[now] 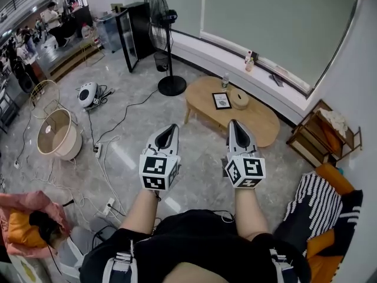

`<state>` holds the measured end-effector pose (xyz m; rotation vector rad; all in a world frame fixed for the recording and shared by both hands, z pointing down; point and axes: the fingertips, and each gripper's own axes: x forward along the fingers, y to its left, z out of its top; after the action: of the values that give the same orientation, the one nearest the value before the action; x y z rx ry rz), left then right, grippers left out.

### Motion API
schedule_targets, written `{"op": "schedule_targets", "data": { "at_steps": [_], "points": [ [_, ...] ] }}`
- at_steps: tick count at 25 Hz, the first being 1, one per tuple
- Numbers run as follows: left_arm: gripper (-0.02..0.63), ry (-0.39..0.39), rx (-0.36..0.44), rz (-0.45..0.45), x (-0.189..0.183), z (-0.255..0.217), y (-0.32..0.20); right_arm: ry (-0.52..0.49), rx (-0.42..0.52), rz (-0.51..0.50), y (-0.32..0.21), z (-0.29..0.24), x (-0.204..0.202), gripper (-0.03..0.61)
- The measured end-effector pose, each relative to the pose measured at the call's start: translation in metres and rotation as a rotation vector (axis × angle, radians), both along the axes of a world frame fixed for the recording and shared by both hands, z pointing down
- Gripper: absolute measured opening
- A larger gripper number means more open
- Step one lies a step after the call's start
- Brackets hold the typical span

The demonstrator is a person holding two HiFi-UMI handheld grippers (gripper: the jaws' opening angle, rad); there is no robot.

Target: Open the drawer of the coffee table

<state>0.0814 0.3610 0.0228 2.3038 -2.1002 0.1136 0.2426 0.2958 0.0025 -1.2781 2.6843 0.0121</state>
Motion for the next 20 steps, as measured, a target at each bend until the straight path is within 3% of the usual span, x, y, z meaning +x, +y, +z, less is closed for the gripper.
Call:
{"op": "schedule_targets", "data": {
  "at_steps": [4, 11, 20],
  "points": [
    [0.02, 0.01, -0.011, 0.018, -0.031, 0.009, -0.002, -0.041, -0.035, -0.004, 0.0, 0.002, -0.027, 0.015],
    [0.02, 0.035, -0.035, 0.012, -0.068, 0.022, -0.03, -0.017, -0.03, 0.004, -0.029, 0.009, -0.059, 0.015],
    [0.02, -0.007, -0.052, -0.024, -0.094, 0.032, -0.13, -0.05, -0.016, -0.043, -0.139, 0.015, -0.093, 0.015]
  ]
}}
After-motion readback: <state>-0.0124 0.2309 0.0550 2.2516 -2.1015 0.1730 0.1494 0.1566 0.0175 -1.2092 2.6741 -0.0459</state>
